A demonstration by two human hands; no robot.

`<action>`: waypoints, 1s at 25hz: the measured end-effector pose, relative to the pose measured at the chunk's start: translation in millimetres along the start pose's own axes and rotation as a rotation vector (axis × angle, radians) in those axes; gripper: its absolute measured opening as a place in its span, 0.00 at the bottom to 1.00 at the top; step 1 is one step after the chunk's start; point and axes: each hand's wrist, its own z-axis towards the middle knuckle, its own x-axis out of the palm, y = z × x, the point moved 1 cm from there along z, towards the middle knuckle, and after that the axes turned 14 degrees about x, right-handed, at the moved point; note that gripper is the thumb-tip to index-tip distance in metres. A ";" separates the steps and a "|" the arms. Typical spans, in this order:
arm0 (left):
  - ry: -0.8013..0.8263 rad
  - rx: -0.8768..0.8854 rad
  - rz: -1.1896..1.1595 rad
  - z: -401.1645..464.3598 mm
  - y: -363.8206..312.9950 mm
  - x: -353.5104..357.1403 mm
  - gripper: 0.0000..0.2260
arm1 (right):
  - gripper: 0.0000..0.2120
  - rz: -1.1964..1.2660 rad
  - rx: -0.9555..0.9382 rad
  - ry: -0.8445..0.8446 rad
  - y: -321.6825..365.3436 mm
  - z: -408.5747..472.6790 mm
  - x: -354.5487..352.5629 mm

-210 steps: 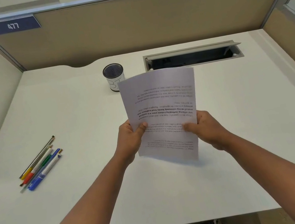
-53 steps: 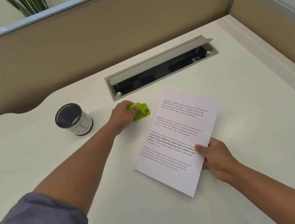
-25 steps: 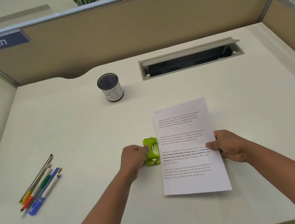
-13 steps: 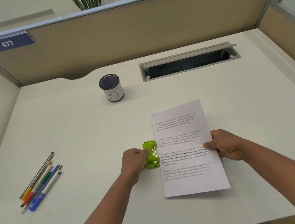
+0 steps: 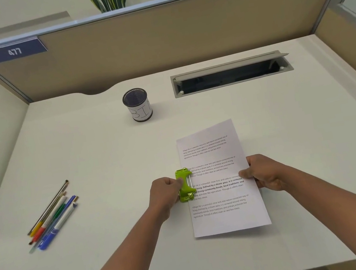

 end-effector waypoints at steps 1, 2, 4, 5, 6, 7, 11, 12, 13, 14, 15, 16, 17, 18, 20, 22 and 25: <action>0.000 -0.001 -0.003 0.1 -0.1 -0.1 0.13 | 0.13 0.000 0.003 0.001 0.2 0.3 0.1; 0.002 -0.002 -0.007 0.3 -0.1 -0.3 0.12 | 0.13 -0.001 0.005 0.002 0.3 0.5 0.1; 0.007 -0.001 -0.009 0.2 0.4 -0.4 0.12 | 0.13 -0.006 0.006 0.000 -0.1 0.8 -0.3; 0.010 0.001 -0.004 0.5 0.6 -0.4 0.11 | 0.13 -0.008 0.005 -0.002 -0.3 1.1 -0.4; 0.012 0.001 0.004 1.1 0.6 -0.6 0.11 | 0.13 -0.010 0.004 -0.001 -0.4 1.4 -0.5; 0.015 -0.002 0.012 2.1 0.2 -0.9 0.11 | 0.13 -0.010 0.003 0.001 -0.5 1.8 -0.4; 0.053 -0.013 0.042 6.8 -4.8 -3.3 0.12 | 0.13 -0.015 0.002 -0.002 0.3 3.1 -0.8; 0.064 -0.016 0.063 8.1 -6.7 -3.7 0.14 | 0.13 -0.017 0.001 -0.004 0.6 3.5 -1.0; 0.073 -0.020 0.087 9.3 -8.8 -4.0 0.15 | 0.13 -0.019 0.001 -0.007 0.7 4.0 -1.3; 0.081 -0.028 0.109 10.5 -10.9 -4.3 0.15 | 0.13 -0.022 0.002 -0.008 0.9 4.3 -1.4; 0.088 -0.040 0.121 12.0 -12.8 -4.8 0.16 | 0.13 -0.022 0.003 -0.008 0.9 4.7 -1.4; 0.097 -0.056 0.128 13.7 -15.0 -5.4 0.16 | 0.13 -0.022 0.005 -0.008 1.0 5.2 -1.6; 0.113 -0.074 0.139 15.8 -17.5 -6.0 0.16 | 0.13 -0.023 0.004 -0.008 0.8 5.9 -1.8; 0.137 -0.089 0.162 17.8 -20.6 -6.1 0.17 | 0.13 -0.027 0.003 -0.010 0.6 6.5 -2.2; 0.194 -0.111 0.247 20.8 -27.9 -4.5 0.16 | 0.13 -0.038 0.001 -0.018 -0.1 8.2 -2.8; 0.249 -0.119 0.366 24.1 -33.8 -1.8 0.16 | 0.13 -0.044 0.001 -0.022 -0.8 10.3 -3.2; 0.308 -0.126 0.496 31.7 -37.1 1.5 0.16 | 0.13 -0.047 0.003 -0.019 -0.8 12.7 -3.9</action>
